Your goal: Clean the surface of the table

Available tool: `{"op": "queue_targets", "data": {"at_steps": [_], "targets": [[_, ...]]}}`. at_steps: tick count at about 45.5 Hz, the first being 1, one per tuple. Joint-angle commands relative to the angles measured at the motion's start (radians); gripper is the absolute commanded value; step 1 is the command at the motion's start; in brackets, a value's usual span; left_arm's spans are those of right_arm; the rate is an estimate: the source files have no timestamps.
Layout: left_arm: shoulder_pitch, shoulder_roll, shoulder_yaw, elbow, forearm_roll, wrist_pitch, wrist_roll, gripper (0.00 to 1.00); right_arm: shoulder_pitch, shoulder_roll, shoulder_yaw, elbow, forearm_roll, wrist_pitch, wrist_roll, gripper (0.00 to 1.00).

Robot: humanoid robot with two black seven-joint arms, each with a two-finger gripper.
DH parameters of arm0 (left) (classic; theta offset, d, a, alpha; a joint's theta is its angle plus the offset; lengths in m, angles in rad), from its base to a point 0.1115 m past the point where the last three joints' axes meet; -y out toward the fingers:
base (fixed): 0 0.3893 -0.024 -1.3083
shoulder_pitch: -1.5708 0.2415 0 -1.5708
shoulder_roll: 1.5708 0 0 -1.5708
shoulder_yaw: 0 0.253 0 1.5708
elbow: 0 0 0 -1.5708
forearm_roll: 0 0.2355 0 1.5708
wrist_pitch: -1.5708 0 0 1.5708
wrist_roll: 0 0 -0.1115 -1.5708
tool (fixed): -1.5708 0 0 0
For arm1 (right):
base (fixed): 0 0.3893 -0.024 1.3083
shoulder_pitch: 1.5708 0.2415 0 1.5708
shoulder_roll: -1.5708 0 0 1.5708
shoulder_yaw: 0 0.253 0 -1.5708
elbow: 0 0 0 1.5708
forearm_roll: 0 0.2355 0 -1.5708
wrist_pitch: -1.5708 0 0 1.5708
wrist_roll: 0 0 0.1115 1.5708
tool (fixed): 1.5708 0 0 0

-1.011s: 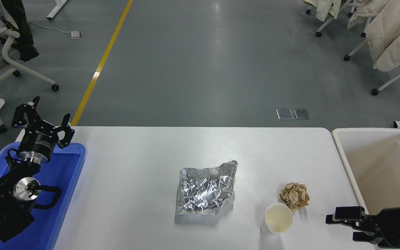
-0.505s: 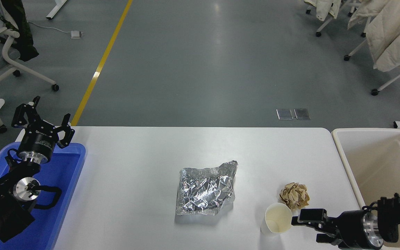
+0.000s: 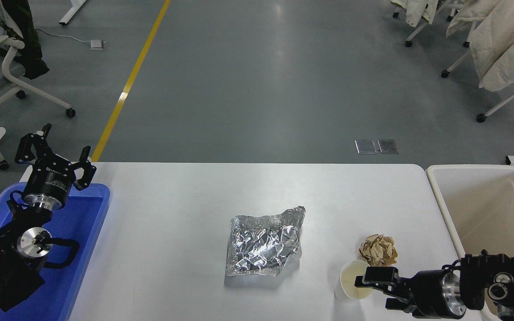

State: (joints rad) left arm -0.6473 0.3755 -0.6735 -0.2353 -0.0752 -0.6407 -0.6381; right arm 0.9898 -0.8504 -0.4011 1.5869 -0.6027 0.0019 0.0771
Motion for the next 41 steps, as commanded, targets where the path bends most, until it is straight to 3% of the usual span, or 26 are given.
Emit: {"op": "queue_targets", "data": {"at_steps": [1, 15, 28, 31, 33, 35, 41], "targets": [[0.000, 0.000, 0.000, -0.001, 0.000, 0.001, 0.000, 1.00, -0.016, 0.039, 0.007, -0.031, -0.005, -0.034, 0.001, 1.00], [0.000, 0.000, 0.000, 0.001, 0.000, 0.001, 0.000, 1.00, -0.065, 0.109, 0.033, -0.087, -0.015, -0.054, 0.007, 1.00], [0.000, 0.000, 0.000, 0.001, 0.000, 0.001, 0.000, 1.00, -0.083, 0.148, 0.033, -0.137, -0.026, -0.069, 0.007, 0.94], [0.000, 0.000, 0.000, 0.001, 0.000, 0.001, 0.000, 1.00, -0.083, 0.149, 0.033, -0.140, -0.031, -0.074, 0.007, 0.88], [0.000, 0.000, 0.000, 0.001, 0.000, 0.001, 0.000, 1.00, -0.082, 0.151, 0.033, -0.140, -0.038, -0.074, 0.007, 0.81], [0.000, 0.000, 0.000, 0.001, 0.000, 0.001, 0.000, 1.00, -0.083, 0.155, 0.033, -0.140, -0.051, -0.074, 0.007, 0.68], [0.000, 0.000, 0.000, 0.001, 0.000, 0.001, 0.000, 1.00, -0.080, 0.169, 0.031, -0.140, -0.111, -0.072, 0.004, 0.01]]}}
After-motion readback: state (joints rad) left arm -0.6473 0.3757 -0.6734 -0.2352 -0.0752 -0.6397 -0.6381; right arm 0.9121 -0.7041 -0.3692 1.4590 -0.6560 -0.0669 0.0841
